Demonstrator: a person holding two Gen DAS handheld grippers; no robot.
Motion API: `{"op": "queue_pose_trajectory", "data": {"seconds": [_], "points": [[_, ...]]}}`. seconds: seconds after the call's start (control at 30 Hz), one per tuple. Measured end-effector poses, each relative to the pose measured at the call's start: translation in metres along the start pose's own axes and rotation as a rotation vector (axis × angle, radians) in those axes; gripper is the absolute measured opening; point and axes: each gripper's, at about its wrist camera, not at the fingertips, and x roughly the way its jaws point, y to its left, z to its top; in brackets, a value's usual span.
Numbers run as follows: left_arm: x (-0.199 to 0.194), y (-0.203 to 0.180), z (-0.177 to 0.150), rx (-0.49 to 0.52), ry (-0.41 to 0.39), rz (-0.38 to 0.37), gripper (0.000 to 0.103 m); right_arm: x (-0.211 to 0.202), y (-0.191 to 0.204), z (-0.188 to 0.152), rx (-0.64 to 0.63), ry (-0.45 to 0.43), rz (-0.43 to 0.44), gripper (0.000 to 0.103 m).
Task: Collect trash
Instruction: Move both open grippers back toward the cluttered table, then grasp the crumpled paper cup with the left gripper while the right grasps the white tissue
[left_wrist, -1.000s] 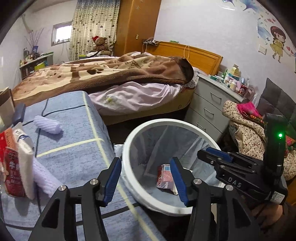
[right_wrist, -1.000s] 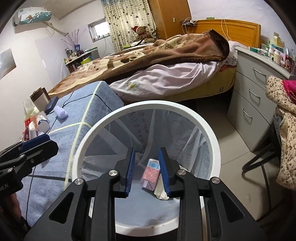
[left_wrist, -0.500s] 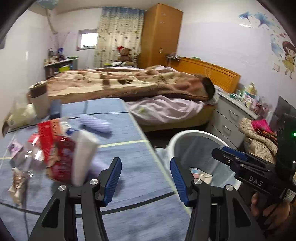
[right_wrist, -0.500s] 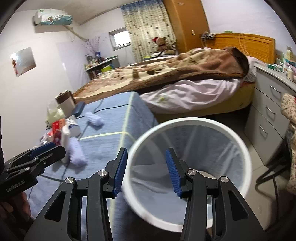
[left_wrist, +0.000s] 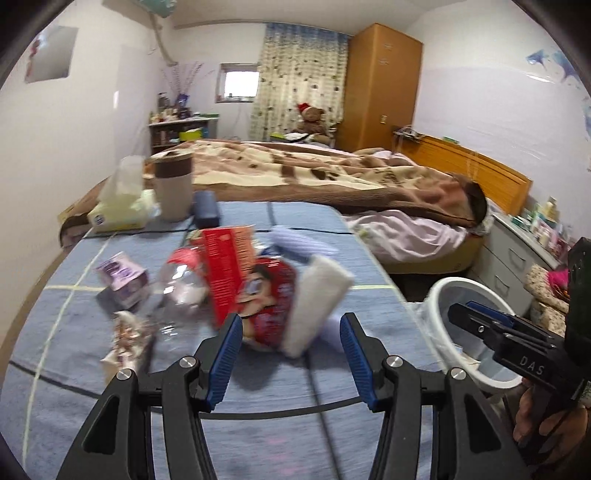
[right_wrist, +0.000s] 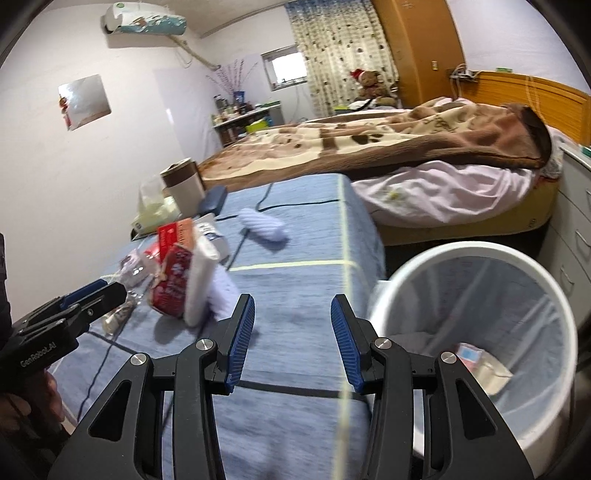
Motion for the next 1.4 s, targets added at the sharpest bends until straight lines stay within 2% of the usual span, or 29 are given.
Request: {"op": "queue_pose_trajectory", "data": {"seconds": [0.13,0.23,0.4,0.47,0.5,0.93,1.1,1.27,1.4], "points": [[0.003,0.030,-0.005,-0.040,0.014,0.033,0.055,0.011,0.015,0.000,-0.006,0.011,0.039,0.045],[0.002,0.050,-0.008,-0.062,0.015,0.065,0.062,0.018,0.029,0.000,-0.030,0.021,0.070,0.045],[0.002,0.079,-0.012,-0.099,0.032,0.100,0.063,0.030,0.049,0.000,-0.069,0.028,0.082,0.045],[0.003,0.090,-0.013,-0.106,0.040,0.109,0.063,0.035,0.055,0.001,-0.078,0.033,0.096,0.049],[0.004,0.095,-0.014,-0.108,0.045,0.111,0.063,0.037,0.058,0.001,-0.083,0.037,0.099,0.056],[0.036,0.134,-0.024,-0.123,0.139,0.151,0.065,0.072,0.070,0.009,-0.030,0.085,0.092,0.057],[0.047,0.145,-0.028,-0.129,0.170,0.196,0.065,0.077,0.074,0.010,-0.028,0.088,0.086,0.057],[0.059,0.155,-0.035,-0.164,0.220,0.178,0.065,0.080,0.074,0.012,-0.023,0.092,0.090,0.057],[0.061,0.157,-0.037,-0.169,0.222,0.187,0.065,0.082,0.076,0.012,-0.025,0.098,0.086,0.055]]}}
